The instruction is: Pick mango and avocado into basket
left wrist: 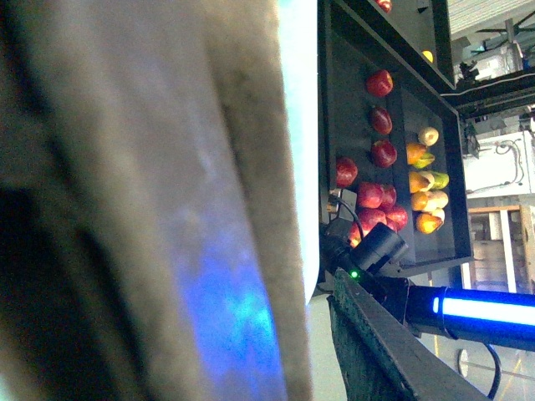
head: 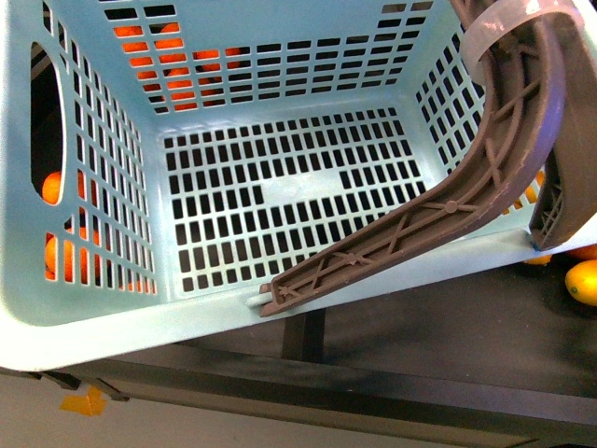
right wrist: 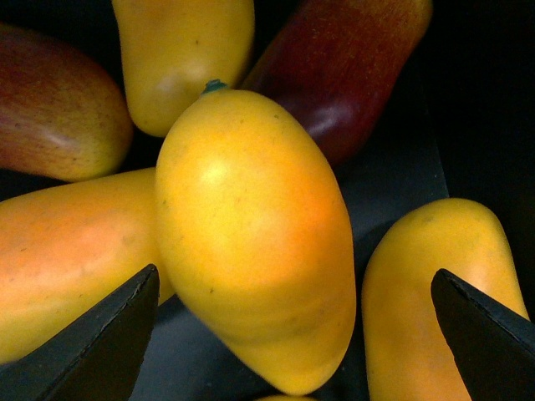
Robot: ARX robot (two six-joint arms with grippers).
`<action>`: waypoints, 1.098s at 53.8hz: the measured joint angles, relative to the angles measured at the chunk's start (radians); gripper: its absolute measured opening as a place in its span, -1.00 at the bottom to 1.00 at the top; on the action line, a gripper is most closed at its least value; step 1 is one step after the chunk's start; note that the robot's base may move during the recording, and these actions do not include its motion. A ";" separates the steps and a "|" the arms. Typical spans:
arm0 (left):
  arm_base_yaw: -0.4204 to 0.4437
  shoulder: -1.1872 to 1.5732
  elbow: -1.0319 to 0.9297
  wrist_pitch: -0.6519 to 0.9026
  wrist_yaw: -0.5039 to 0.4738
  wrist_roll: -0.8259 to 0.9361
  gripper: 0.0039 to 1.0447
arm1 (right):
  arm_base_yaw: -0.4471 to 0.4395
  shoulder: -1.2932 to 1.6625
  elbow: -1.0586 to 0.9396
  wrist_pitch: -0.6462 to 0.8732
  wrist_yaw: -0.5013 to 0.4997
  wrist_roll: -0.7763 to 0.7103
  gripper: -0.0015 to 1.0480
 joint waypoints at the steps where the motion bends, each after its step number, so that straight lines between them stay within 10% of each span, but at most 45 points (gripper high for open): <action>1: 0.000 0.000 0.000 0.000 0.000 0.000 -0.46 | 0.000 0.003 0.005 -0.001 0.002 0.000 0.83; 22: 0.000 0.000 0.000 0.000 0.003 0.000 -0.46 | 0.006 0.110 0.152 -0.044 0.018 0.035 0.83; 40: 0.000 0.000 0.000 0.000 0.003 0.000 -0.46 | 0.008 0.114 0.136 -0.037 0.012 0.099 0.16; 59: 0.000 0.000 0.000 0.000 0.004 -0.001 -0.46 | -0.015 -0.180 -0.103 0.066 -0.096 0.193 0.12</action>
